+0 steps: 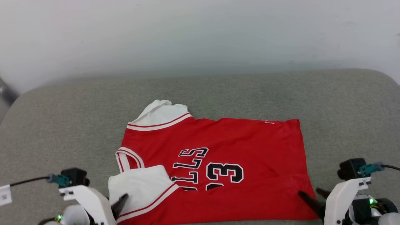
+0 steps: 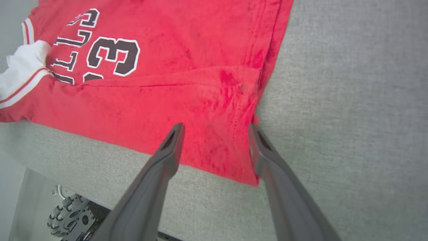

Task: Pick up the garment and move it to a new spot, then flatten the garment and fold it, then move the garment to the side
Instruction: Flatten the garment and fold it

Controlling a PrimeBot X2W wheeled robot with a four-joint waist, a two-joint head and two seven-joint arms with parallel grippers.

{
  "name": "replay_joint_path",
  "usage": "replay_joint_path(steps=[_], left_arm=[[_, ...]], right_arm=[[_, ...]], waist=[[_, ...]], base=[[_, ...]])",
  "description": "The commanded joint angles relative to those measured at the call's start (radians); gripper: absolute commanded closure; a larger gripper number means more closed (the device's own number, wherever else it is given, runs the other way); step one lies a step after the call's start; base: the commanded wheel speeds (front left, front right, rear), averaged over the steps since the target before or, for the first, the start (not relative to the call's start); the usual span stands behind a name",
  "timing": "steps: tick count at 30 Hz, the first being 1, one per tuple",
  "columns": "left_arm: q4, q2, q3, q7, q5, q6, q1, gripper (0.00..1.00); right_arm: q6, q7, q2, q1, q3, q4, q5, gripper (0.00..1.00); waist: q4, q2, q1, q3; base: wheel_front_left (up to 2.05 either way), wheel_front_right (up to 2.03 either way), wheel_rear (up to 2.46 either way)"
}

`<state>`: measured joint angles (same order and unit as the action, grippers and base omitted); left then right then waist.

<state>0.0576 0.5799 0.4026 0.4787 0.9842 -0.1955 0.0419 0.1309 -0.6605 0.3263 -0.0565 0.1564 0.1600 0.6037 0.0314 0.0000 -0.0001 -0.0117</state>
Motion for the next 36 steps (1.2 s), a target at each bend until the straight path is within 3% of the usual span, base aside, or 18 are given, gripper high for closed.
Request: replay_joint_path(steps=[1,9,18,25,29,36], left_arm=[[0.009,-0.005,-0.014,-0.026,-0.011,0.010,0.038,0.00],[0.042,0.008,-0.039,-0.138,-0.133,-0.008,0.215,0.00],[0.137,0.033,-0.059,-0.131,-0.194,0.007,0.489,0.00],[0.207,0.100,-0.034,0.035,-0.203,0.049,0.707,0.00],[0.243,0.149,-0.009,0.199,-0.183,0.077,0.795,0.00],[0.260,0.213,0.029,0.464,-0.140,0.083,0.855,0.00]], right_arm=[[0.000,0.056,-0.003,-0.001,-0.005,-0.011,-0.013,0.00],[0.000,0.386,-0.038,-0.047,-0.049,-0.082,-0.117,0.00],[0.000,0.568,-0.079,-0.168,-0.032,-0.143,-0.184,0.00],[0.000,0.626,-0.107,-0.256,-0.027,-0.176,-0.186,0.00],[0.000,0.636,-0.120,-0.275,-0.022,-0.162,-0.178,0.00],[0.000,0.646,-0.137,-0.283,-0.004,-0.131,-0.161,0.00]], waist=[[0.014,0.0000,0.0001,-0.009],[0.065,0.0000,0.0001,-0.050],[0.167,0.0000,0.0001,-0.242],[0.249,0.0000,0.0001,-0.390],[0.287,0.0000,0.0001,-0.436],[0.332,0.0000,0.0001,-0.479]], base=[[0.00,0.00,0.00],[0.00,0.00,0.00],[0.00,0.00,0.00],[0.00,0.00,0.00],[0.00,0.00,0.00],[0.00,0.00,0.00]])
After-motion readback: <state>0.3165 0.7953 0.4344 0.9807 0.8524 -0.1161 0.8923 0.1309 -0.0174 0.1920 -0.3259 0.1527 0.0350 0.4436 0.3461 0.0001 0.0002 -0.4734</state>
